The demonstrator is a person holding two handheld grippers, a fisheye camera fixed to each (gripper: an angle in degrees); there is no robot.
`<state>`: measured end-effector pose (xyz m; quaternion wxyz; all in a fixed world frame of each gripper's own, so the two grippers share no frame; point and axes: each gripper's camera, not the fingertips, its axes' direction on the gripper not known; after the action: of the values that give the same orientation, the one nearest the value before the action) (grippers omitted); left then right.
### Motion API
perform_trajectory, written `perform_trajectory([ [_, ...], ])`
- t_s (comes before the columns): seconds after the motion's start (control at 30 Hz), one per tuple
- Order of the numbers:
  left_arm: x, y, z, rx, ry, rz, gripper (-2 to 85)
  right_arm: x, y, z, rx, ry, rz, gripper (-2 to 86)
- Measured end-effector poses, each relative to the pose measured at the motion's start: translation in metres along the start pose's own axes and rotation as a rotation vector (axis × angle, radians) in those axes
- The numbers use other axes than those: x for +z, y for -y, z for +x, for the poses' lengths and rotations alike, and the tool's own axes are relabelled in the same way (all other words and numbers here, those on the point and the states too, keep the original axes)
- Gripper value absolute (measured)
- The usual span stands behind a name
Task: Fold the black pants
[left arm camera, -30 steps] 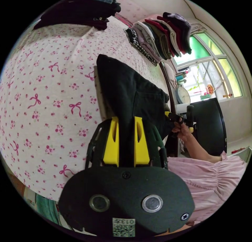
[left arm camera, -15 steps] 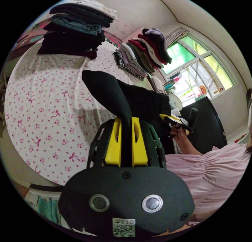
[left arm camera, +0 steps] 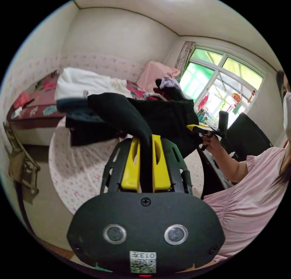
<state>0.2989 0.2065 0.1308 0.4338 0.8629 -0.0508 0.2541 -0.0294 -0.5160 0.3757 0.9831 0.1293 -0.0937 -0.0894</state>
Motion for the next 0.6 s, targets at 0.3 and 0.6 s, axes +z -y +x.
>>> perform_trajectory([
  [0.3, -0.066, 0.201, -0.09, 0.153, 0.125, 0.038, 7.1, 0.088, 0.232, 0.046, -0.001, 0.034, 0.151, 6.5],
  [0.6, 0.049, 0.245, -0.225, -0.028, 0.31, -0.171, 9.1, 0.28, 0.327, 0.132, 0.244, -0.145, -0.139, 8.9],
])
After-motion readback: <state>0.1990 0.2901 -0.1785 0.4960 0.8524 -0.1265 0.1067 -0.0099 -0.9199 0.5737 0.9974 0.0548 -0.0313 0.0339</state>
